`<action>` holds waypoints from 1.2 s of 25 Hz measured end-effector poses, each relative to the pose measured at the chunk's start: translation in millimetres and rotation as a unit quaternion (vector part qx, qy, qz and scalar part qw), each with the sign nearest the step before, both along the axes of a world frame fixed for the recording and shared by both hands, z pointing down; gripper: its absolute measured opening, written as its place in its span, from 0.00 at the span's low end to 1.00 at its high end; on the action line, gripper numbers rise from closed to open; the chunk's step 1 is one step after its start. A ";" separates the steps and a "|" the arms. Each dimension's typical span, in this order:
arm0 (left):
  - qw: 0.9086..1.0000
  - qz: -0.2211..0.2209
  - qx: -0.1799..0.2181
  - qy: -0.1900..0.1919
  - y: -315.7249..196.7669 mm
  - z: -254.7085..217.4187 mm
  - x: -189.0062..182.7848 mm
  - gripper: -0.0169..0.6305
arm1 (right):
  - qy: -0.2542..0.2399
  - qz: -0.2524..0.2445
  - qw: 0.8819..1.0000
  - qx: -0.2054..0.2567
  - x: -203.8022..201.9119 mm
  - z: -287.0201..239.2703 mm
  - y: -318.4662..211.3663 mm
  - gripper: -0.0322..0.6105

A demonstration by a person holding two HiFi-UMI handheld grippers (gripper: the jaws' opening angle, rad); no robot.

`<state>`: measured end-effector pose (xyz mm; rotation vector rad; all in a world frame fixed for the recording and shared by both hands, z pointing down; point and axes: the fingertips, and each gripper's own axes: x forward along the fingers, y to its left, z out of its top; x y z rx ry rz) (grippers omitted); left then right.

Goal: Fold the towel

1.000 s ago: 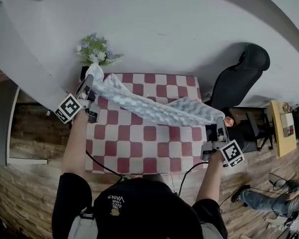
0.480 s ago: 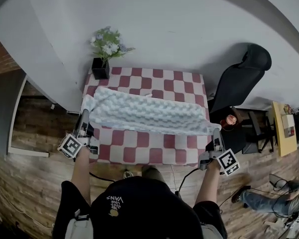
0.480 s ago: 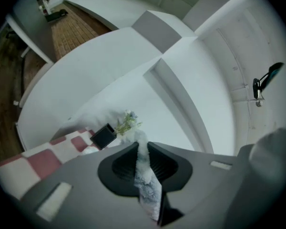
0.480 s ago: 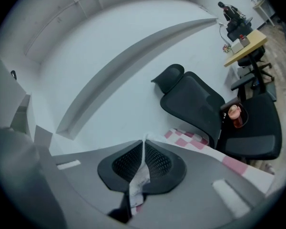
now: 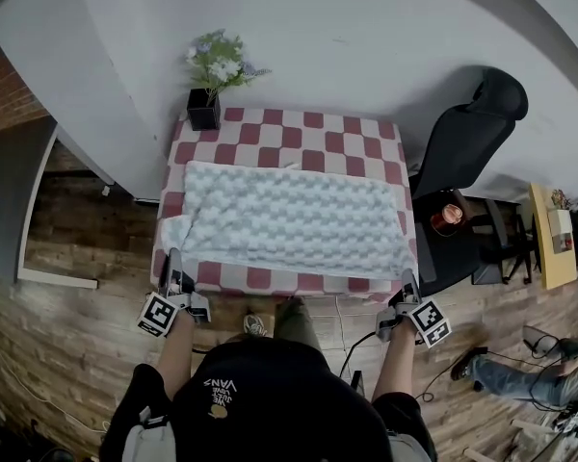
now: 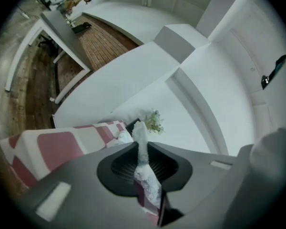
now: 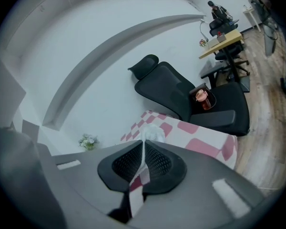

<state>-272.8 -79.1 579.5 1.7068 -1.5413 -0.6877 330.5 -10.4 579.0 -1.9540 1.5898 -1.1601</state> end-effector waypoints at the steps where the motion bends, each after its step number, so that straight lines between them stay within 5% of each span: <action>1: 1.000 -0.017 -0.005 -0.002 8.5 4.7 -2.5 0.09 | -0.004 0.003 1.000 -0.008 -0.3 7.4 6.5 0.07; 6: 0.994 -0.097 -0.037 0.034 47.8 31.9 -17.6 0.09 | -0.027 0.022 0.998 -0.042 1.9 40.7 35.7 0.07; 12: 0.966 -0.220 -0.093 0.094 100.9 77.7 -68.1 0.07 | -0.046 0.044 0.994 -0.088 6.1 77.7 64.0 0.07; 16: 0.978 -0.174 -0.068 0.094 90.1 63.3 -81.0 0.03 | -0.038 0.037 0.995 -0.090 6.9 76.4 61.2 0.07; 19: 0.982 -0.136 -0.110 0.074 79.5 77.3 -76.0 0.03 | -0.033 0.034 0.994 -0.094 6.9 76.1 53.9 0.07; 23: 0.977 -0.126 -0.169 0.042 78.4 102.4 -76.7 0.33 | -0.033 0.032 0.994 -0.100 5.9 77.6 47.5 0.07; 27: 0.973 -0.090 -0.210 -0.020 71.2 116.9 -71.7 0.37 | -0.024 0.030 0.994 -0.106 6.5 77.9 45.3 0.07; 30: 0.969 -0.079 -0.235 -0.013 64.6 130.8 -68.6 0.40 | -0.023 0.029 0.993 -0.111 4.1 81.1 43.9 0.07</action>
